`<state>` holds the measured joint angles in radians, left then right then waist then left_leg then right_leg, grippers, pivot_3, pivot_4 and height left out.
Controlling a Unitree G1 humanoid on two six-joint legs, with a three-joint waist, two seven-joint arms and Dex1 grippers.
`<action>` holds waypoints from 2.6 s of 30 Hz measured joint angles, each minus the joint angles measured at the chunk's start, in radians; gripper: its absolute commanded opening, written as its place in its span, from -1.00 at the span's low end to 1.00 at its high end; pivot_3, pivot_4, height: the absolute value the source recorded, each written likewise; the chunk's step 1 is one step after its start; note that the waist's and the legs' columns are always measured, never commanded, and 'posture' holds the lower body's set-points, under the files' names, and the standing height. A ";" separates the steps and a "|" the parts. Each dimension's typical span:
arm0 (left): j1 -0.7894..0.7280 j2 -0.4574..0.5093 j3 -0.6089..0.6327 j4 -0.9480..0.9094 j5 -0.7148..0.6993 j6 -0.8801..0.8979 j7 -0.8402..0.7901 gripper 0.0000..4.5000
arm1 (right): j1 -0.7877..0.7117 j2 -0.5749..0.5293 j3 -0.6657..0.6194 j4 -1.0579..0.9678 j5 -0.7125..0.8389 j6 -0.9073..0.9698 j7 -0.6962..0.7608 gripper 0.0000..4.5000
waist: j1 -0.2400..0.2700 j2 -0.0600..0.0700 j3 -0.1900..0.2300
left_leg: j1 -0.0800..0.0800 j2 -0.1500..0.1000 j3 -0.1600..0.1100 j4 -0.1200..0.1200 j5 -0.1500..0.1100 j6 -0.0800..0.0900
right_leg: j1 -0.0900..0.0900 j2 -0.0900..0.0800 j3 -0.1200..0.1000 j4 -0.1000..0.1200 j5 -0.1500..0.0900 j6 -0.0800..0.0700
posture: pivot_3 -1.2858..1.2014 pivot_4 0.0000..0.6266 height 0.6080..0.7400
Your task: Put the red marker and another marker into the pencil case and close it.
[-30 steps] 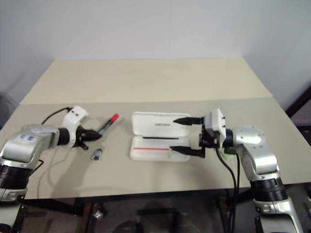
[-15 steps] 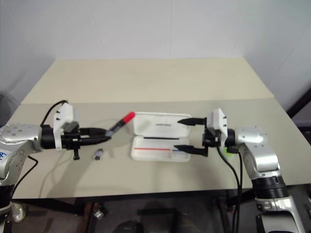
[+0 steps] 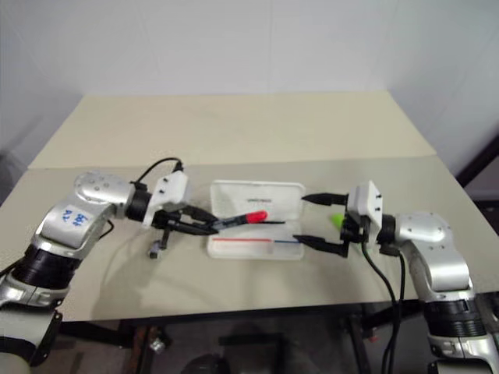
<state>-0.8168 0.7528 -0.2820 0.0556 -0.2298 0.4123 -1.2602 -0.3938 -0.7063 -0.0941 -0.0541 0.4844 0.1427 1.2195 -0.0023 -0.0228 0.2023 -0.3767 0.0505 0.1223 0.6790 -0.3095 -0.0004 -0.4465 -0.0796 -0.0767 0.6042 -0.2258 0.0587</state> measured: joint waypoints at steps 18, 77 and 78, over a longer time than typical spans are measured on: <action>-0.177 -0.175 -0.161 0.262 0.259 -0.036 -0.006 -0.74 | 0.061 -0.032 -0.035 -0.136 0.023 0.056 -0.071 1.00 | 0.002 0.000 0.000 | -0.002 0.000 -0.001 0.001 -0.001 0.001 | 0.000 0.000 0.000 -0.001 0.000 0.001 | 0.03 -0.52 1.00; -0.032 -0.013 0.161 -0.043 -0.033 0.023 -0.187 0.99 | -0.011 -0.099 0.010 0.066 -0.072 0.184 -0.143 1.00 | -0.002 0.000 0.000 | -0.001 -0.001 -0.002 0.003 0.000 0.001 | 0.000 0.000 0.002 0.002 -0.001 0.002 | 0.03 -0.52 1.00; -0.031 0.022 0.170 -0.047 -0.046 0.027 -0.204 0.99 | -0.017 -0.125 0.016 0.079 -0.095 0.212 -0.150 1.00 | -0.002 0.000 0.000 | -0.001 -0.001 -0.002 0.003 0.000 0.001 | 0.000 0.000 0.002 0.002 -0.001 0.002 | 0.03 -0.52 1.00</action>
<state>-0.8475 0.7750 -0.1118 0.0082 -0.2761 0.4395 -1.4642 -0.4103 -0.8315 -0.0779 0.0248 0.3893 0.3550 1.0698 -0.0040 -0.0231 0.2022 -0.3775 0.0498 0.1206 0.6823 -0.3099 0.0010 -0.4465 -0.0799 -0.0744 0.6067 -0.2265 0.0604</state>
